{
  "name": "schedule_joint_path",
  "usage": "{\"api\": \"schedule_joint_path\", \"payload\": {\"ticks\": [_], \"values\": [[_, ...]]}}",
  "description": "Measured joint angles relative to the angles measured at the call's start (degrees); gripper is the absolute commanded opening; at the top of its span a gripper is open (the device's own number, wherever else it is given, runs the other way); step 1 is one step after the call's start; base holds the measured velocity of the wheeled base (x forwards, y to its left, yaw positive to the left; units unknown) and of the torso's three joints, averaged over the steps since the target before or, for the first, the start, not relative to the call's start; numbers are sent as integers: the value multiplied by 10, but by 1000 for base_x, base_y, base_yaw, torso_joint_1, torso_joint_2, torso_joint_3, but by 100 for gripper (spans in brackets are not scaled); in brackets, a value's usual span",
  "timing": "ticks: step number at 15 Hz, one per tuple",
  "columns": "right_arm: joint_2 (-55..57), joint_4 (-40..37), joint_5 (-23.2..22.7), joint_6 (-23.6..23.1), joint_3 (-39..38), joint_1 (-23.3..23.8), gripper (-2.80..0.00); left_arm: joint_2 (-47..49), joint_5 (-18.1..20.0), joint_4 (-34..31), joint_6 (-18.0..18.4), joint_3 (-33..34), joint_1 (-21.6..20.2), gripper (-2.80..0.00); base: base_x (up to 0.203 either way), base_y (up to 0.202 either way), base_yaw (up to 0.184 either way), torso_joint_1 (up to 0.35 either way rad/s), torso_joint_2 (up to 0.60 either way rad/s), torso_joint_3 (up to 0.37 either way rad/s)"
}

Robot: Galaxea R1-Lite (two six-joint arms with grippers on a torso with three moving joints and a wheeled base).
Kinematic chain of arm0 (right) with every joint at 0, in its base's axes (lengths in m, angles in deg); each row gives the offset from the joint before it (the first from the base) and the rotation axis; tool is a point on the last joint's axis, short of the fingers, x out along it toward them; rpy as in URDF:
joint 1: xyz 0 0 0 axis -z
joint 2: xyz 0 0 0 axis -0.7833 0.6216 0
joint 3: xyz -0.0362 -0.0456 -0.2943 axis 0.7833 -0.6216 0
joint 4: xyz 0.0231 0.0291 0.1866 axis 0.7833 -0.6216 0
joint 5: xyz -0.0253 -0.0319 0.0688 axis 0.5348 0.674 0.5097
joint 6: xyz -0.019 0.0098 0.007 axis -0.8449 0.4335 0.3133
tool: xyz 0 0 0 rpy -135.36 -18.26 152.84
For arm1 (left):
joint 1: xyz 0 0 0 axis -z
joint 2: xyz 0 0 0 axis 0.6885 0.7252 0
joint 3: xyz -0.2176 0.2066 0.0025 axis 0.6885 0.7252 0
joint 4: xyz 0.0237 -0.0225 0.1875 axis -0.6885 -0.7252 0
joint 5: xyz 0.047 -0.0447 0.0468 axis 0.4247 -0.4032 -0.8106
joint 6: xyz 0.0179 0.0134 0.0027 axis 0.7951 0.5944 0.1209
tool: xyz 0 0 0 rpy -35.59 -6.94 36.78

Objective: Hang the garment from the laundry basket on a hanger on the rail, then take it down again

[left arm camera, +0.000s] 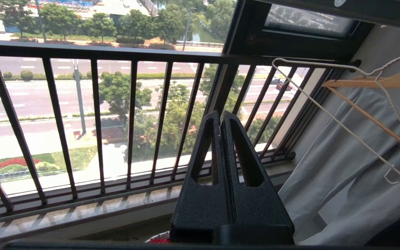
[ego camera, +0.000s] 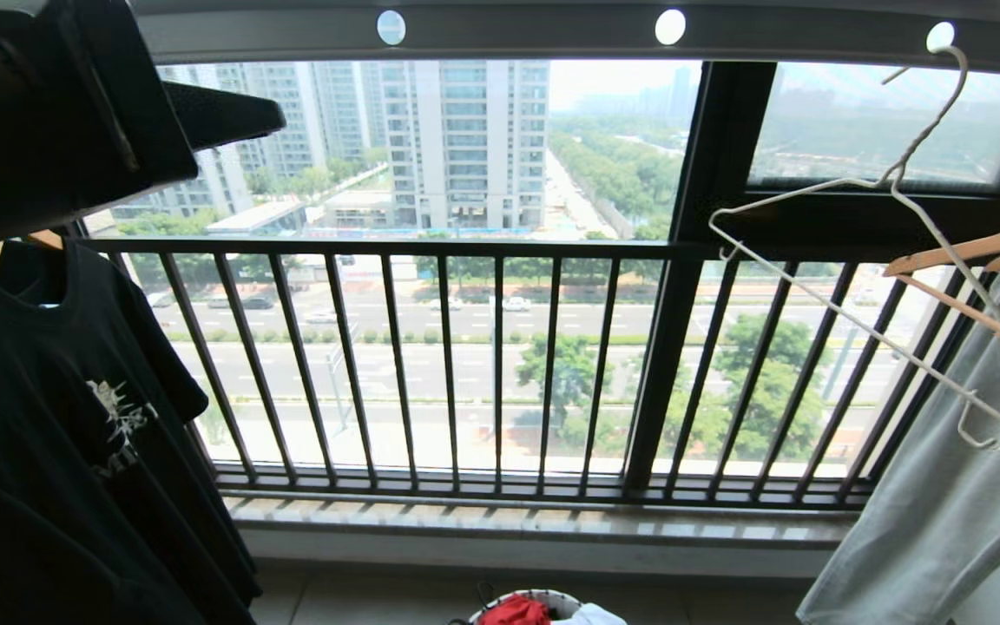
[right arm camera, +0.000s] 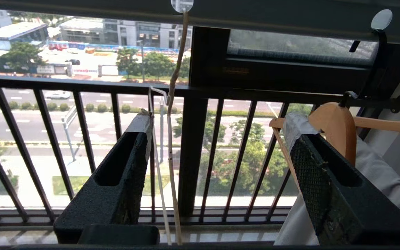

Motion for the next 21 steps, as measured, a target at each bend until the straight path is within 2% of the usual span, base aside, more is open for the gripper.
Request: {"api": "schedule_joint_path", "payload": {"ticks": [4,6,8,10,12,14,16,18,20,21], "values": [[-112,-99,-22,1,-32,-11,-280,-7,-2,0,0,14,1,-280,0,0,0,0,0,0],[-162,-144,-24,18,-40,-11,-280,-22,-6,0,0,28,-17,-280,0,0,0,0,0,0],[-209,-177,-25,31,-52,-5,-280,-38,-7,1,0,59,-66,-280,0,0,0,0,0,0],[-253,-188,-25,32,-79,16,-280,-71,-6,2,0,124,-120,-280,0,0,0,0,0,0],[-301,-191,-25,31,-119,52,-280,-128,-7,3,0,192,-165,-280,0,0,0,0,0,0],[-348,-191,-25,30,-153,100,-280,-200,-13,2,1,243,-192,-280,0,0,0,0,0,0],[-396,-197,-25,29,-171,148,-280,-274,-29,-1,2,277,-253,-280,0,0,0,0,0,0],[-441,-211,-27,3,-175,182,-280,-351,-43,-19,12,296,-335,-280,0,0,0,0,0,0],[-482,-253,-41,-18,-182,194,-280,-430,-51,-62,25,319,-367,-280,0,0,0,0,0,0],[-502,-283,-64,-21,-193,197,-280,-468,-53,-81,29,345,-377,-280,0,0,0,0,0,0]]}}
